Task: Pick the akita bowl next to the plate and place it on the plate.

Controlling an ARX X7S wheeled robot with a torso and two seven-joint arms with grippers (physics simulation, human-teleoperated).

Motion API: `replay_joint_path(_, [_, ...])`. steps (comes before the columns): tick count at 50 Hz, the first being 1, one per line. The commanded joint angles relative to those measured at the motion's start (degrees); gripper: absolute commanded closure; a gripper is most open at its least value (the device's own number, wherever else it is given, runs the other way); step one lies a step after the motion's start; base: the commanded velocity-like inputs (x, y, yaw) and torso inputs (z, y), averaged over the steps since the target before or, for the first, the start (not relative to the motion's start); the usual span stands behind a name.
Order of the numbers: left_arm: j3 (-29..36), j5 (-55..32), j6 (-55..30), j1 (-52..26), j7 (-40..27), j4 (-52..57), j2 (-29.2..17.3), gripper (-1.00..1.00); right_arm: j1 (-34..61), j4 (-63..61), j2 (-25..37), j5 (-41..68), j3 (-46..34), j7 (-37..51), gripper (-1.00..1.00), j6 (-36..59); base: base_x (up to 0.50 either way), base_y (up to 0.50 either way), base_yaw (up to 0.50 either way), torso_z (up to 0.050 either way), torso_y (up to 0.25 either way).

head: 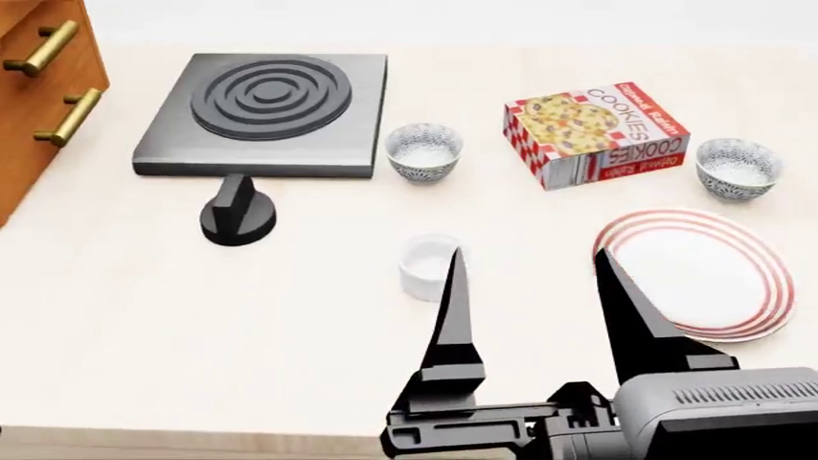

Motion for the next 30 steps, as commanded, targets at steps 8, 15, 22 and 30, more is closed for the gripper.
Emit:
replay_joint_path(8, [0.1, 0.0, 1.0, 0.2, -0.2, -0.6, -0.1, -1.0, 0.1, 0.5, 0.8, 0.9, -0.5, 1.1, -1.0, -0.4, 0.0, -0.44, 0.0, 0.0, 0.0])
replay_joint_path(15, [0.2, -0.3, 0.8, 0.1, -0.4, -0.8, -0.2, -1.0, 0.3, 0.9, 1.2, 1.0, -0.8, 1.5, -1.0, -0.5, 0.0, -0.44, 0.0, 0.0, 0.0])
replay_joint_path(22, [0.3, -0.2, 1.4, 0.2, -0.4, -1.2, -0.3, -1.0, 0.4, 0.8, 1.5, 1.6, -0.8, 2.0, -1.0, -0.3, 0.0, -0.44, 0.0, 0.0, 0.0])
replay_joint_path(30, [0.4, -0.4, 1.3, 0.3, -0.7, -0.9, -0.5, -1.0, 0.2, 1.1, 1.9, 1.8, -1.0, 2.2, -1.0, -0.8, 0.0, -0.44, 0.0, 0.0, 0.0])
